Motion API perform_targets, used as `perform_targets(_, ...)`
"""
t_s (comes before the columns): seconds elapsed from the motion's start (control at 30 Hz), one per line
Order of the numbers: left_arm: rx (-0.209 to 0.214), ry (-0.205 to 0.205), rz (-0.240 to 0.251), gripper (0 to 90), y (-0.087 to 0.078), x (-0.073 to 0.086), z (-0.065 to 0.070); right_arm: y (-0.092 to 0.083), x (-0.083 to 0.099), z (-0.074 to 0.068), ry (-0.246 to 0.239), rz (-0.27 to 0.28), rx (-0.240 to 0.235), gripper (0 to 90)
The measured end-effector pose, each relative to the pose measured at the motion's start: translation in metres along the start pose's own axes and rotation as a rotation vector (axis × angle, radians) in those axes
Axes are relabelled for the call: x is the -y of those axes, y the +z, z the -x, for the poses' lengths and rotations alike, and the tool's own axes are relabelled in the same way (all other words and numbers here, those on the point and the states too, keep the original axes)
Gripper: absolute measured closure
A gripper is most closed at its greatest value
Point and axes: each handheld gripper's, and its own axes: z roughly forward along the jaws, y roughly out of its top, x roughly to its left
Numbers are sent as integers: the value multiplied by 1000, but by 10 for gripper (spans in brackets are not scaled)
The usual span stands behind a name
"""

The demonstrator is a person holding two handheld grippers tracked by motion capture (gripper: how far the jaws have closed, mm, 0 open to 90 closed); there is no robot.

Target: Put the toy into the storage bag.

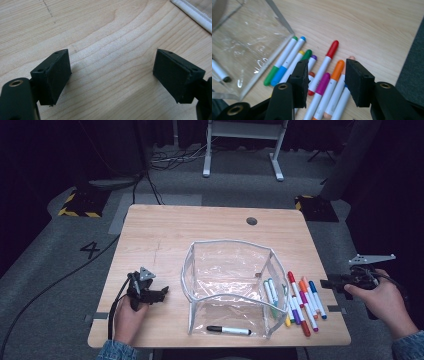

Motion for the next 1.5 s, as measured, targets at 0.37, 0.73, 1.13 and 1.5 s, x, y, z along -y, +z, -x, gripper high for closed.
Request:
perform_targets(0.37, 6, 12, -2, 150, -1, 1, -1, 36, 37, 21, 66, -79, 49, 552)
perform_targets(0.73, 5, 10, -1, 149, -1, 1, -1, 73, 55, 38, 134, -148, 69, 601)
perform_targets(1.13, 3, 10, 1, 150, -1, 1, -1, 85, 51, 35, 168, -226, 189, 768)
perform_targets(1.5, 3, 9, 1, 149, -1, 1, -1, 60, 34, 31, 181, -144, 158, 769)
